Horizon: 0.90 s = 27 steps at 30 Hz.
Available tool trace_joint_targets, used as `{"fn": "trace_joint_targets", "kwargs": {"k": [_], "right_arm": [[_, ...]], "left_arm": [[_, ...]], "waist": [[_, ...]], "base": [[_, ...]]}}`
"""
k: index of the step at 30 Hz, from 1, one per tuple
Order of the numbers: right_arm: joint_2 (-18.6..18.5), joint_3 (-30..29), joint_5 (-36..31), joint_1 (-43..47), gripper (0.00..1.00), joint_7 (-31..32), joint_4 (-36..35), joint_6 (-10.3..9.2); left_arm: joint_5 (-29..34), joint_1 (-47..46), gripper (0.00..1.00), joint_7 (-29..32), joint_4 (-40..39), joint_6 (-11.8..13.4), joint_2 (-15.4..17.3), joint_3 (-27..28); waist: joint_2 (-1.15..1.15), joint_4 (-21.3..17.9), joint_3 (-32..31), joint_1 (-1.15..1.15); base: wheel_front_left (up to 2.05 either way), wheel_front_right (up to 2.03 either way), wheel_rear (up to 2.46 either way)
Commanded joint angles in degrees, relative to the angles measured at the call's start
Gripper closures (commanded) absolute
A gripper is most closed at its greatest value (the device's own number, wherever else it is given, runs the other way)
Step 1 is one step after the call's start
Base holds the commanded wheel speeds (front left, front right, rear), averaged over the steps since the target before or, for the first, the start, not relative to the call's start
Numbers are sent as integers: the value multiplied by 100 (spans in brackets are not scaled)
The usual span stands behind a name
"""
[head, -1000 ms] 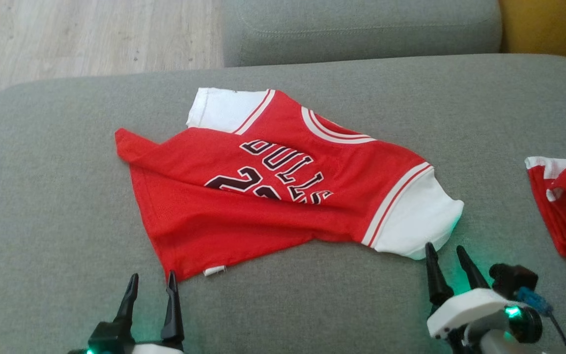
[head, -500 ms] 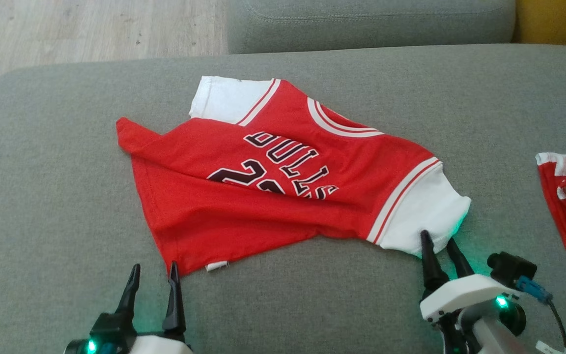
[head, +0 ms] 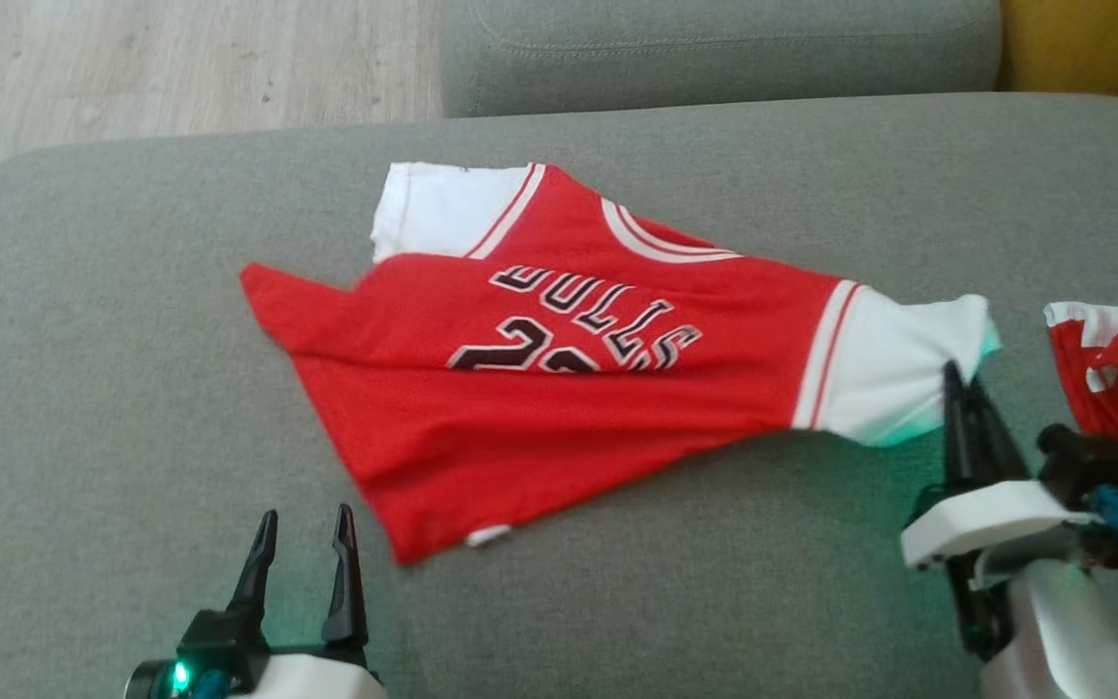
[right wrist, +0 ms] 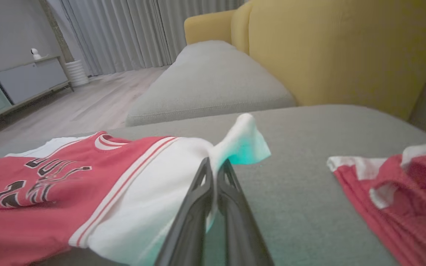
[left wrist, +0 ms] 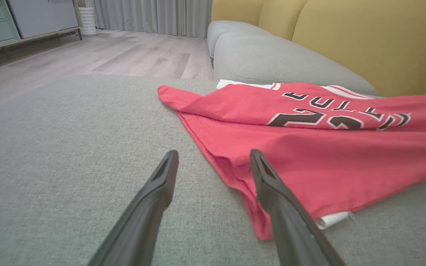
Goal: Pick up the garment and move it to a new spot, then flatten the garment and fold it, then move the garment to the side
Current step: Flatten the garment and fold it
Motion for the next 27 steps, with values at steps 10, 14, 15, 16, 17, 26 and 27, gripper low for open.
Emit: {"fn": "trace_joint_targets", "kwargs": {"k": [10, 14, 15, 16, 17, 26, 27], "right_arm": [[-15, 36, -723, 129, 0, -37, -853, -4], [-15, 136, -709, 167, 0, -37, -943, -4], [-15, 166, -711, 174, 0, -37, -966, -4], [-15, 189, -711, 184, 0, -37, -978, -4], [-15, 213, -719, 195, 0, -37, -976, -4], [-15, 357, -713, 247, 0, -37, -798, -4], [-15, 365, -711, 244, 0, -37, -792, -4]], "left_arm": [[-88, -160, 0, -29, -114, -6, 34, 189], [-53, -180, 0, -29, -140, 21, 34, 205], [-37, -185, 0, -29, -152, 26, 34, 216], [-23, -188, 0, -29, -163, 27, 34, 230], [-4, -187, 0, -29, -171, 27, 34, 241], [52, -129, 0, -29, -203, 38, 34, 280], [51, -127, 0, -29, -209, 35, 34, 276]], "waist": [[0, -87, -40, 0], [0, -110, -51, 0], [0, -113, -58, 0], [0, -118, -71, 0], [0, -123, -85, 0], [0, -158, -211, 0], [0, -162, -209, 0]], "base": [[0, 0, 0], [0, 0, 0], [0, 0, 0], [0, 0, 0], [0, 0, 0], [0, 0, 0], [0, 0, 0]]}}
